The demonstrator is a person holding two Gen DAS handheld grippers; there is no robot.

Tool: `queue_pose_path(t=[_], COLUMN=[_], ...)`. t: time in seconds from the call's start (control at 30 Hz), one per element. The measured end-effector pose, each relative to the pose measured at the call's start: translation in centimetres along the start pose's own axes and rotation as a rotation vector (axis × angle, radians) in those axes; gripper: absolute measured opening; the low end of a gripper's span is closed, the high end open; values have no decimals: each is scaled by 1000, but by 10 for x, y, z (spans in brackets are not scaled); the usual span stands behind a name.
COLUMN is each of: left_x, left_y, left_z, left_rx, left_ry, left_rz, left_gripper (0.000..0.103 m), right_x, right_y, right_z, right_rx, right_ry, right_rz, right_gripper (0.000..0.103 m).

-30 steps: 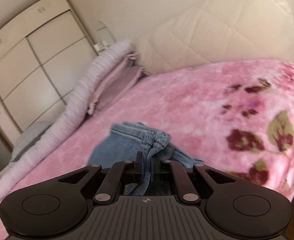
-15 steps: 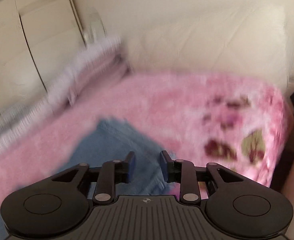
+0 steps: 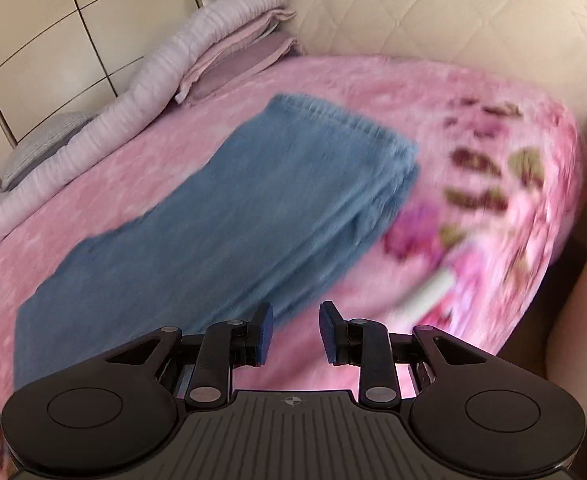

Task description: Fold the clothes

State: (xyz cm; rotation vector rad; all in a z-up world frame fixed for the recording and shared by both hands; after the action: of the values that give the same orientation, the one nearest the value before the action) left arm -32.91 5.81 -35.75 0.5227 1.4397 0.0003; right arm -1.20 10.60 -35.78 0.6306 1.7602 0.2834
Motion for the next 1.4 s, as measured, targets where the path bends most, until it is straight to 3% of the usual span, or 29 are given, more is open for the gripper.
queue_pose_path(t=[0.27, 0.5, 0.7, 0.93, 1.07, 1.23, 1.4], left_x=[-5, -12, -32, -41, -40, -28, -10], left_y=[-36, -67, -79, -82, -78, -69, -50], left_z=[-17, -34, -33, -32, -33, -25, -12], left_rx=[-68, -128, -142, -138, -122, -87, -82], left_ry=[42, 61, 48, 40, 0, -79, -136], left_rz=[19, 18, 63, 92, 119, 140, 164], left_gripper=[18, 18, 18, 18, 18, 18, 18], right_x=[-3, -26, -42, -47, -48, -41, -19], right_y=[-27, -59, -74, -78, -79, -84, -71], right_z=[-17, -47, -79, -95, -98, -114, -124], right_rx=[2, -66, -188, -226, -238, -318, -356], right_ry=[-72, -38, -42, -45, -34, 42, 43], right_rz=[4, 26, 53, 36, 40, 30, 54], right_gripper=[30, 30, 30, 30, 30, 29, 29])
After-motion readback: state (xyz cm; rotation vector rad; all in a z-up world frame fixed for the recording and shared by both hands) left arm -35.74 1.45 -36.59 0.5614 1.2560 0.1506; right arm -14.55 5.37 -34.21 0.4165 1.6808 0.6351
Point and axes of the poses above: each gripper's, at about its wrist camera, not at the fingertips, and x roughly the way its jaws point, z to its right, y to its top, the point moved 2 cm from there along x, roughly the way its jaws point, and after that the axes turned 14 degrees about -z, right-handed, at the moved point
